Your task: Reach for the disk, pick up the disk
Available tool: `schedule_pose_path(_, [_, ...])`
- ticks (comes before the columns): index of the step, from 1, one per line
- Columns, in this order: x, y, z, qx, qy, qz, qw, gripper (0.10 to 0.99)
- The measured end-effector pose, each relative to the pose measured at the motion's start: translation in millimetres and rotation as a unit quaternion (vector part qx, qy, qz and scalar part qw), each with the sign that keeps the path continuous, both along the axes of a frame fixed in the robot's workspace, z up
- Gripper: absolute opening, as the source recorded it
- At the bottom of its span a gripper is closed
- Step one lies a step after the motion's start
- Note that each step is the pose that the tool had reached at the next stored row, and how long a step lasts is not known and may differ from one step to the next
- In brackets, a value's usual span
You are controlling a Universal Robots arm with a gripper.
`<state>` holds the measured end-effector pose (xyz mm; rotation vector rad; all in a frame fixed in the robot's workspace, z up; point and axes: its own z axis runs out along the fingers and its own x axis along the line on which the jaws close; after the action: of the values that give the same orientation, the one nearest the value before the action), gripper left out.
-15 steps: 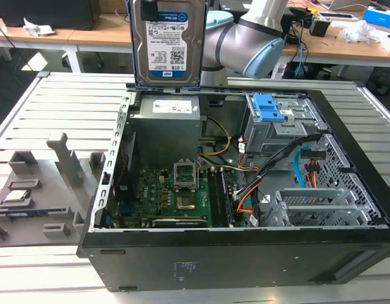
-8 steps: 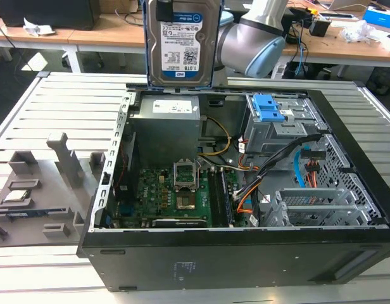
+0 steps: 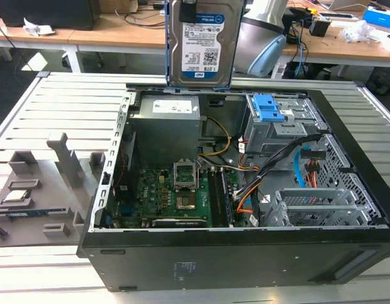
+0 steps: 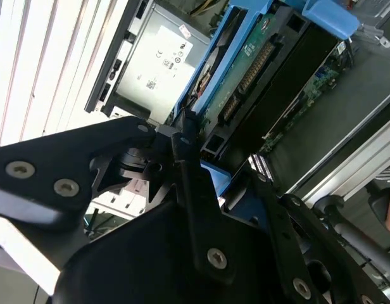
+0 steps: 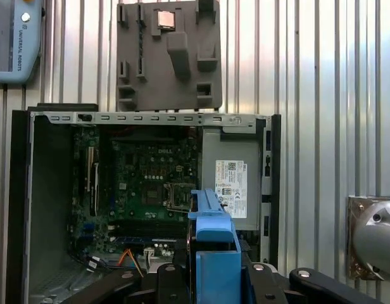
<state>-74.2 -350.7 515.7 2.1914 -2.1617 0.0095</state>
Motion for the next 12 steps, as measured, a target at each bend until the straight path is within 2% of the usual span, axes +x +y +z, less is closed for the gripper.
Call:
schedule_pose_path(3, [12.2, 0.0, 0.0, 0.0006, 0.0, 0.0, 1.0, 0.365])
schedule_pose_path(7, [17.1, 0.2, -0.2, 0.0058, 0.0, -0.015, 0.9999, 0.365])
schedule_pose_path(8, [17.4, 0.2, -0.4, 0.0084, 0.0, -0.021, 0.9998, 0.365])
schedule_pose_path(11, [19.0, 0.2, -0.4, 0.0235, 0.0003, -0.025, 0.9994, 0.365])
schedule_pose_path(12, [22.5, 0.2, -0.4, 0.0257, 0.0004, -0.025, 0.9994, 0.365])
